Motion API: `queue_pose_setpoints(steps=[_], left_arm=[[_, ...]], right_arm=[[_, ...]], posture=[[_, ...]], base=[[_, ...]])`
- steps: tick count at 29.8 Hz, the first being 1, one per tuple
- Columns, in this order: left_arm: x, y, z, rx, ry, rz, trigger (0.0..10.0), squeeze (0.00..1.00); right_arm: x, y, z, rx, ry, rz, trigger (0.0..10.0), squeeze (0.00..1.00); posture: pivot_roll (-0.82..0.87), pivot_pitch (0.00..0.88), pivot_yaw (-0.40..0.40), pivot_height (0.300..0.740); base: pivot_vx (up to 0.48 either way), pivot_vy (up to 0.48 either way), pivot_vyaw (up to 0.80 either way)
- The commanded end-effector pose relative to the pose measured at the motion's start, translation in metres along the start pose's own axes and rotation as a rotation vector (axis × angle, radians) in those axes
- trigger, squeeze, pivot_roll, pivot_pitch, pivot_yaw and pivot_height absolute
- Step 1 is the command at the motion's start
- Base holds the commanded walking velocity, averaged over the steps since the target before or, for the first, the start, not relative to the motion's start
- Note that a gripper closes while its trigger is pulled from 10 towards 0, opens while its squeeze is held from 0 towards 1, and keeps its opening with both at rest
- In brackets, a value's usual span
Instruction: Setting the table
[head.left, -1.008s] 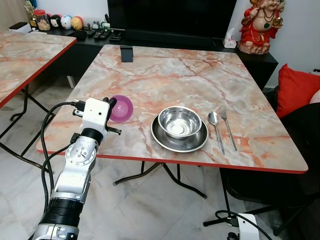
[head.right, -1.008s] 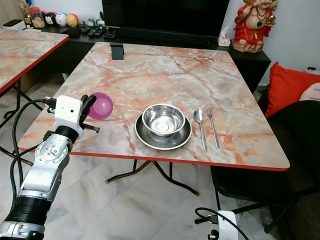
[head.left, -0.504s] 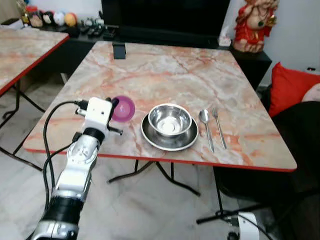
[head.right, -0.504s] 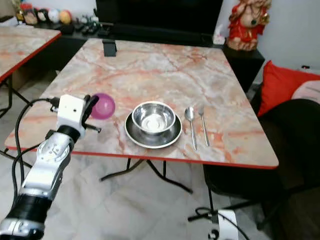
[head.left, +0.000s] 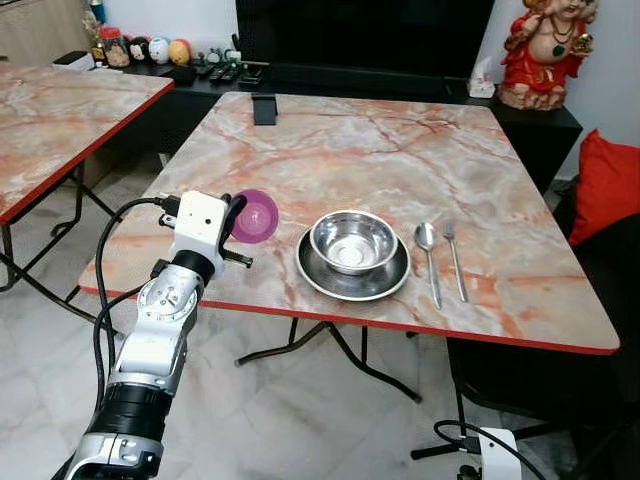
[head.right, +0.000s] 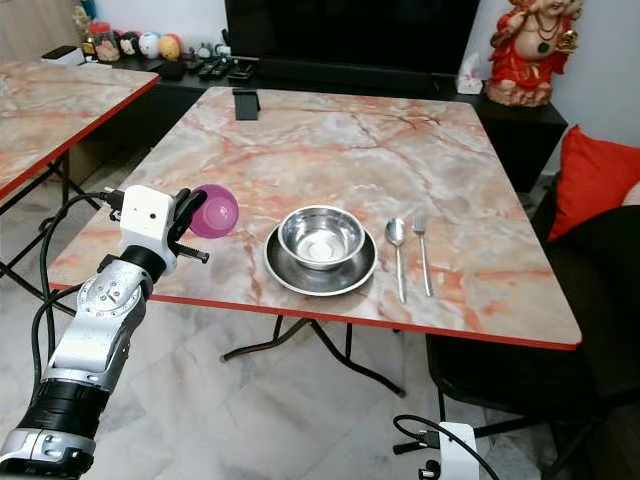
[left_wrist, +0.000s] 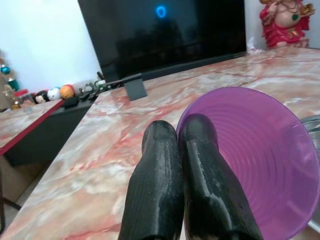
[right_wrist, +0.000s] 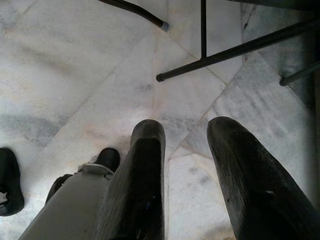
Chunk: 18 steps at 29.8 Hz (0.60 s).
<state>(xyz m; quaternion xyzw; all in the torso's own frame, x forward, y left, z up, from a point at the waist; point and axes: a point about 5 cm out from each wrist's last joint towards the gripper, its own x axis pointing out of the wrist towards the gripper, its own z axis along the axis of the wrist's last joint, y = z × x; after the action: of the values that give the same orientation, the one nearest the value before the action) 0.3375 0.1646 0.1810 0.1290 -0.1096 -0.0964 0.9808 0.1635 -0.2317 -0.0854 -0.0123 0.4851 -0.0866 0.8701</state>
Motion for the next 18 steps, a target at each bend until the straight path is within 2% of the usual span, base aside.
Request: queue_pose_setpoints(steps=[1, 6, 12, 18], left_arm=[[-0.0004, 0.0016, 0.0018, 0.025, -0.008, 0.004, 10.0, 0.0], [0.0018, 0.0073, 0.0022, 0.023, -0.009, 0.039, 10.0, 0.0], [0.0019, 0.006, 0.0002, 0.026, -0.001, 0.036, 10.0, 0.0], [0.0006, 0.0078, -0.0022, 0.016, 0.012, 0.042, 10.0, 0.0]], right_arm=[[0.0003, -0.001, 0.0042, 0.0, -0.017, 0.002, 10.0, 0.0], [0.0003, -0.0019, 0.0044, 0.009, -0.021, -0.005, 10.0, 0.0], [0.0002, -0.0031, 0.0045, 0.013, -0.022, -0.011, 10.0, 0.0], [0.0, -0.0043, 0.0043, 0.011, -0.022, -0.014, 10.0, 0.0]], posture=[[0.13, 0.0, -0.076, 0.707], [0.12, 0.0, -0.082, 0.707], [0.12, 0.0, -0.085, 0.707], [0.13, 0.0, -0.094, 0.707]], base=[[0.0, 0.0, 0.0], [0.0, -0.448, 0.0], [0.0, -0.395, 0.0], [0.0, 0.0, 0.0]])
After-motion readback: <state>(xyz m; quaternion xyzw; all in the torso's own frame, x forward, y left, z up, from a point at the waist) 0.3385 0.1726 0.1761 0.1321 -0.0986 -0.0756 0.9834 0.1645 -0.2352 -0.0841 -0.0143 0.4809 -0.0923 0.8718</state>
